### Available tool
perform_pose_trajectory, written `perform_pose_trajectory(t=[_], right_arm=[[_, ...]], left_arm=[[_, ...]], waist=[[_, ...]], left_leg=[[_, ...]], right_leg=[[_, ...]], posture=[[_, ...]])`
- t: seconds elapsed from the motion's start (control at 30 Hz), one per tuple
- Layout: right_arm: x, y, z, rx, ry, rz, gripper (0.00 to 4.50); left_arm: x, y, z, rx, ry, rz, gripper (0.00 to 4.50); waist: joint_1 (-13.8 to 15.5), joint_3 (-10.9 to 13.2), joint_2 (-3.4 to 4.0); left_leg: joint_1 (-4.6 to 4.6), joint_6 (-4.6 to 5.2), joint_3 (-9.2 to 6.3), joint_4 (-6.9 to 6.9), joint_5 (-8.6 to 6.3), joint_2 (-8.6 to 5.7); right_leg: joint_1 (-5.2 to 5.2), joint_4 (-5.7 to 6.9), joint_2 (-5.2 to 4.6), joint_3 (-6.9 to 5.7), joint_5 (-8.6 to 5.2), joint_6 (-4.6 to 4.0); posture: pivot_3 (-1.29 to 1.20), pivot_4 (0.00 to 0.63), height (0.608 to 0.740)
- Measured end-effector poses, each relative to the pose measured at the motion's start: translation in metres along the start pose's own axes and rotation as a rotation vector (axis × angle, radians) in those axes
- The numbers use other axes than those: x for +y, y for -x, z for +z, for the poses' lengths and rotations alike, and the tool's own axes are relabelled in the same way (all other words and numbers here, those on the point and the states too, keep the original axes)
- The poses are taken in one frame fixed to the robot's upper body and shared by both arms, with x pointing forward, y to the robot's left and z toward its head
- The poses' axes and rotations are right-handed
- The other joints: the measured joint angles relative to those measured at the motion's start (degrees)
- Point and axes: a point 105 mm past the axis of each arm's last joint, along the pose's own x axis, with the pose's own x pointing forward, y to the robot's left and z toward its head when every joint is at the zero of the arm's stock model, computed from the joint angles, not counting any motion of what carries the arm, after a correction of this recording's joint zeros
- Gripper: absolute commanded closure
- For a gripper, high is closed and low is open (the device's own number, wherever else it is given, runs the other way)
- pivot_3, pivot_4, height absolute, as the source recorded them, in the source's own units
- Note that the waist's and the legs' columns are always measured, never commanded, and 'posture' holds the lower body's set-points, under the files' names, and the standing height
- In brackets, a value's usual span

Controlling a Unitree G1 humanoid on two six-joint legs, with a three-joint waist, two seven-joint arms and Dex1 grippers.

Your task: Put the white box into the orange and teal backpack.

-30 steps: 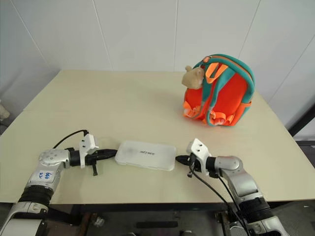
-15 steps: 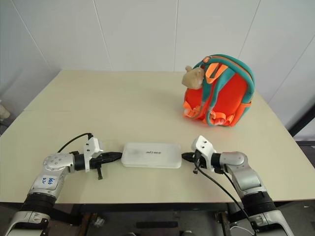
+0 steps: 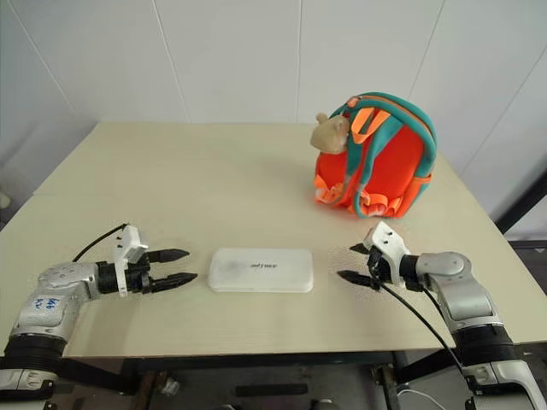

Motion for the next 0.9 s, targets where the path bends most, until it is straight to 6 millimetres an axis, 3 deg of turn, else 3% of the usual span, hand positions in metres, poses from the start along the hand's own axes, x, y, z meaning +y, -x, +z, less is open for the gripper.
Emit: perform_pose_trajectory(t=[0.13, 0.3, 0.4, 0.6, 0.9], right_arm=[[0.015, -0.002, 0.007, 0.0, -0.009, 0.093, 0.0], [0.028, -0.013, 0.001, 0.035, -0.018, 0.143, 0.0], [0.039, -0.025, -0.006, 0.058, -0.023, 0.179, 0.0], [0.043, -0.033, -0.005, 0.045, -0.023, 0.173, 0.0], [0.053, -0.05, 0.001, -0.005, -0.022, 0.191, 0.0]], left_arm=[[-0.008, 0.005, 0.006, 0.005, 0.2, -0.082, 0.03], [-0.006, -0.007, 0.018, -0.012, 0.369, -0.116, 0.03], [-0.01, -0.016, 0.012, 0.024, 0.438, -0.13, 0.03], [-0.014, -0.022, -0.004, 0.11, 0.597, -0.126, 0.03], [-0.018, -0.038, 0.001, 0.087, 0.743, -0.119, 0.03]], waist=[[-0.32, 0.0, 0.0], [-0.27, 0.0, -0.01], [-0.58, 0.0, -0.01], [-0.89, 0.0, -0.01], [-0.78, -0.01, -0.01]], left_leg=[[0.01, -0.01, -0.01, 0.02, -0.01, 0.03], [0.01, -0.01, -0.04, 0.08, 0.0, 0.02], [0.0, -0.03, -0.03, 0.03, -0.01, 0.02], [0.03, -0.13, -0.06, 0.06, -0.06, 0.28], [0.07, -0.17, -0.11, 0.09, -0.05, 0.31]], right_leg=[[0.01, 0.01, 0.03, 0.0, -0.01, -0.01], [0.03, 0.03, 0.05, 0.0, -0.01, -0.01], [0.0, 0.02, 0.05, 0.02, -0.01, -0.01], [-0.01, 0.05, 0.38, 0.1, -0.03, -0.05], [0.02, 0.13, 0.46, 0.19, -0.05, -0.1]], posture=[[0.0, 0.15, 0.74], [0.0, 0.15, 0.74], [0.0, 0.15, 0.74], [0.0, 0.15, 0.74], [0.0, 0.15, 0.74]])
